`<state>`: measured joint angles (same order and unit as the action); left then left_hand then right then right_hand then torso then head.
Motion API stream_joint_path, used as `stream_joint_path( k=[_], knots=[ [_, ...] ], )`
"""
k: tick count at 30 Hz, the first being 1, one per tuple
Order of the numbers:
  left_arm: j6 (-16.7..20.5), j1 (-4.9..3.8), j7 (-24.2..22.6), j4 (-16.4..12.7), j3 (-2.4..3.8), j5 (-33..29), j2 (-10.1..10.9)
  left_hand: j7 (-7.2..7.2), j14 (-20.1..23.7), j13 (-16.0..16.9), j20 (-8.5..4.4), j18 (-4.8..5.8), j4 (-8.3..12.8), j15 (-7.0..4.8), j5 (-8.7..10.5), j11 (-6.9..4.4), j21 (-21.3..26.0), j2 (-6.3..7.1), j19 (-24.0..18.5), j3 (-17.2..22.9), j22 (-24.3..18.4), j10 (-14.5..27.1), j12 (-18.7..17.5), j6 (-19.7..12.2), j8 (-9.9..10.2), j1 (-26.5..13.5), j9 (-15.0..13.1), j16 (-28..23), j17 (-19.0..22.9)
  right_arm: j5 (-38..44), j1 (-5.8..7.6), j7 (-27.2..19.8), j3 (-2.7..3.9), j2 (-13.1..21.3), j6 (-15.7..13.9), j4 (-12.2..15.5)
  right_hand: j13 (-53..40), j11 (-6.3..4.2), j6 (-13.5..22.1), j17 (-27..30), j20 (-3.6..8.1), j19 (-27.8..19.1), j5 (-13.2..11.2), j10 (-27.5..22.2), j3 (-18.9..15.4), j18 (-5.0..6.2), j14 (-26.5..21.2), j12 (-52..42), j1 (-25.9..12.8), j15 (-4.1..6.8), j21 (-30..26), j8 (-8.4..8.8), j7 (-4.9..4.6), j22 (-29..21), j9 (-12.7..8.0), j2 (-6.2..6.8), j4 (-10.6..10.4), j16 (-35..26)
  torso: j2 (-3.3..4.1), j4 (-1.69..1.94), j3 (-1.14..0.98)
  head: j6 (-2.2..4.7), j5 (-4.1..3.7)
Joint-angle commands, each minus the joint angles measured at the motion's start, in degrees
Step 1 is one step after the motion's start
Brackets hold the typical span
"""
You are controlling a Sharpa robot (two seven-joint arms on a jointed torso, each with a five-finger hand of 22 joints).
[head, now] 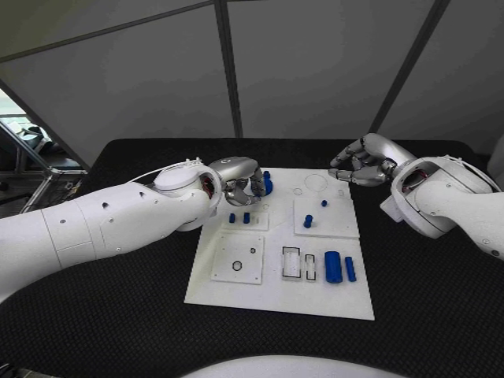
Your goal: Assemble the parts on the task board
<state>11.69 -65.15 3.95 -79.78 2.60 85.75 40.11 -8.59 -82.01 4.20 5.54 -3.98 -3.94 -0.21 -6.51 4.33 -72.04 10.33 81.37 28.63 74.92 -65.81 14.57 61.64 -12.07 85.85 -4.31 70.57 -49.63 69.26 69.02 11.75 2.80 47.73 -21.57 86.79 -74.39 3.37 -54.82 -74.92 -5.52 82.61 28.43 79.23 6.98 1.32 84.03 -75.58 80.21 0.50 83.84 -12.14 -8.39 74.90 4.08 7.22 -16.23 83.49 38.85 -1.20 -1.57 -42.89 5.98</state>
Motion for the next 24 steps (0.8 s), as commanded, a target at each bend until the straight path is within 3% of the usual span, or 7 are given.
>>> stream_joint_path(
  k=[1,11,24],
  knots=[
    [0.3,-0.07,0.0,-0.4,0.11,-0.5,0.9,0.17,-0.4,0.1,0.08,-0.19,0.0,0.0,-0.15,0.07,-0.1,0.06,0.3,0.3,5.5,-0.4,-0.2,0.4,0.2,-0.5,-0.1,0.3,0.0,0.2,0.1,-0.5,0.04,0.1,0.0,0.1,0.0,-0.07,-0.1,-4.3,-0.12,-0.3,0.3,-0.2,0.3,1.19,3.6,0.3,-0.2,0.3,-0.4,0.16,0.12,6.2,-0.1,-0.41,0.1,-0.2,0.01,0.04,0.01,0.01,-0.33],
    [-0.3,-0.05,0.6,-1.0,0.19,-1.4,3.5,0.18,-0.4,0.1,0.06,-0.17,0.1,-0.01,-0.14,0.06,-0.2,0.1,0.4,0.3,5.5,-0.5,-0.3,0.5,0.3,-0.7,-0.1,0.4,0.0,0.2,0.1,-0.5,0.04,0.2,0.0,0.2,0.0,-0.07,-0.1,-4.3,-0.12,-0.3,0.3,-0.2,0.3,1.19,3.6,0.3,-0.2,0.3,-0.4,0.16,0.12,6.2,-0.1,-0.41,0.1,-0.2,0.01,0.03,0.03,-0.06,-0.12],
    [-1.3,0.07,1.1,-0.5,0.19,-1.7,3.9,0.21,-0.4,0.1,0.04,-0.16,0.1,-0.02,-0.11,0.06,-0.2,0.18,0.4,0.3,5.6,-0.6,-0.5,0.6,0.3,-1.0,0.0,0.4,0.1,0.2,0.1,-0.5,0.04,0.1,0.1,0.1,0.0,-0.07,-0.1,-4.3,-0.12,-0.3,0.3,-0.2,0.3,1.19,3.6,0.3,-0.2,0.3,-0.4,0.16,0.12,6.2,-0.1,-0.41,0.1,-0.2,0.03,-0.01,0.0,-0.3,-0.09]
  ],
)
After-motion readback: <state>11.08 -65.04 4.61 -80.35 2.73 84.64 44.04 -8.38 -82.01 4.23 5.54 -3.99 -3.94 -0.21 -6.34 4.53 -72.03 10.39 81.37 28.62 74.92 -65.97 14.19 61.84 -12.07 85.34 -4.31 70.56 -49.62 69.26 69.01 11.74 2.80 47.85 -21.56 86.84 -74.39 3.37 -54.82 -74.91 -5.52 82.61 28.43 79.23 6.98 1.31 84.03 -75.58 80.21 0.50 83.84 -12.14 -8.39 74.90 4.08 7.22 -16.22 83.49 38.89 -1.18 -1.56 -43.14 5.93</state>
